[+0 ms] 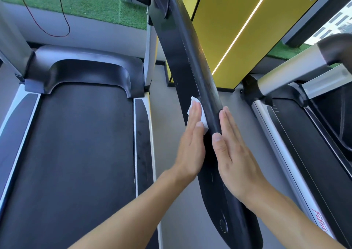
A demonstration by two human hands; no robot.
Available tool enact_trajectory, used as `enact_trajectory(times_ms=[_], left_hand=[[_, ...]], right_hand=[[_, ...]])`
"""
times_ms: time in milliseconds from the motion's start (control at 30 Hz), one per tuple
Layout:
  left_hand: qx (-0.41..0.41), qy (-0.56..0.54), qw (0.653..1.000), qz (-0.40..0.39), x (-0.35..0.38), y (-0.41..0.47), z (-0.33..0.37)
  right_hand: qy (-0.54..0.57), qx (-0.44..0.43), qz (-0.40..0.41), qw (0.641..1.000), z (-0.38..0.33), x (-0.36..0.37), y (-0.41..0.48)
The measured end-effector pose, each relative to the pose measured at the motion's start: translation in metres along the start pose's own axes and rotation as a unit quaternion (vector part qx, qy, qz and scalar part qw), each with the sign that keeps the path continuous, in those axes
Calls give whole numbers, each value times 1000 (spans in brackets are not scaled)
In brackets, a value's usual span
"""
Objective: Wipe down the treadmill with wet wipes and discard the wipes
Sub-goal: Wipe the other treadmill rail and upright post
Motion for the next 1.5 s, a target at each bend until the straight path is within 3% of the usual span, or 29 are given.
enact_trajectory(times_ms=[133,333,467,667,833,1000,1200,1333,1500], left_hand=[[-38,3,999,27,-10,41,1],[36,26,999,-32,13,-40,9],[-74,19,997,5,-8,15,-13],[-88,9,996,-16,7,-49,-20],[-188,5,982,27,-12,-4,-62],[-129,-16,991,-14,15,-80,-29],[-118,-54,988,86,-7,-14,-16],[-49,-56,996,43,10,-37,19],[-25,-22,997,69,3,-8,23]], right_hand=[[10,11,-11,1000,1,1,0],[-8,3,-1,1000,1,2,-20],[-9,-5,8,1000,2,0,-27],[-7,1,7,1000,1,0,-27],[-7,2,6,1000,3,1,-26],[-7,5,6,1000,4,1,-27],[-9,9,1,1000,4,2,-27],[2,14,1,1000,5,2,-28],[6,15,-1,1000,7,2,-28]])
Point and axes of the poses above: each hand's wrist, its own y-axis towards the middle knuckle, its own x-axis out of the palm, z = x × y, the point moved 10 cm from there along y, towards the middle knuckle, and after that the axes turned 3 degrees about x, right-handed, at the moved point
